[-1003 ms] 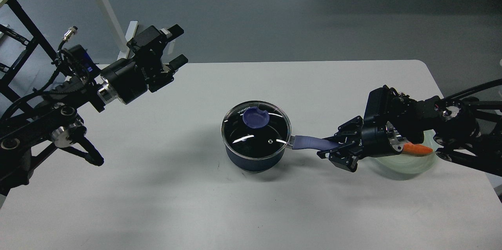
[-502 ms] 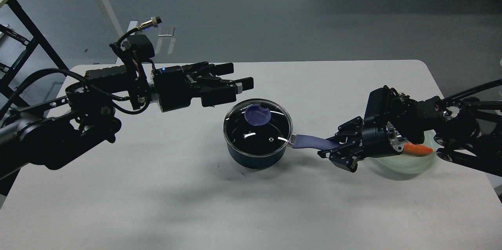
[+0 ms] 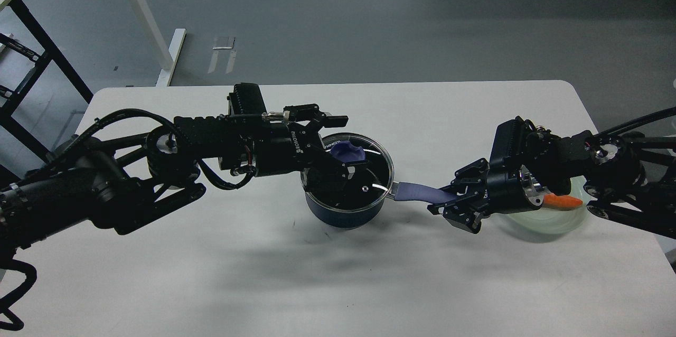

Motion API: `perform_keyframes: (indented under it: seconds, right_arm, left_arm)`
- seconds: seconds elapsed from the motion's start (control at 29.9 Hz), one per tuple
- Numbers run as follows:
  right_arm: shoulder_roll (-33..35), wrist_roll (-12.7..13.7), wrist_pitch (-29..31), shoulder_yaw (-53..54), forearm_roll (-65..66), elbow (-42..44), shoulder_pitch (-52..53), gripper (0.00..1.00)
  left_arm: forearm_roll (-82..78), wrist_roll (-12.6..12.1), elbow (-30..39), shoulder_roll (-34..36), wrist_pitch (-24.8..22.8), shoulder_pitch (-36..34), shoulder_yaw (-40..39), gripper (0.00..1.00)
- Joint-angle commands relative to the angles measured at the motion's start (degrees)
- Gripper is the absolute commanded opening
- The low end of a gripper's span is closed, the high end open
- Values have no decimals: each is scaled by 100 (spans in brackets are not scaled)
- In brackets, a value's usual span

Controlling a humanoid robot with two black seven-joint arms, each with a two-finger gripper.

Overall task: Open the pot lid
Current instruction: 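Lower the left gripper onto the purple lid knob and grasp it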

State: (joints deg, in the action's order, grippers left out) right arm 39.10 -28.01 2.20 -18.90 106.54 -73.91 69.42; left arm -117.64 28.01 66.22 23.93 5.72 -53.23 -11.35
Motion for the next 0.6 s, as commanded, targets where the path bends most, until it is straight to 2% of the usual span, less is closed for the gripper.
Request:
perform_keyframes:
  seconds: [0.0,0.57]
  right_arm:
    - [1,1,0,0,-2,-1,1,31]
    - [-43,1,0,0,-2,-1,1,31]
  left_arm:
    - [-93,-1,-206,-82,157,23,159,99]
    - [-111,-1,-655,-231,255,93,256,99]
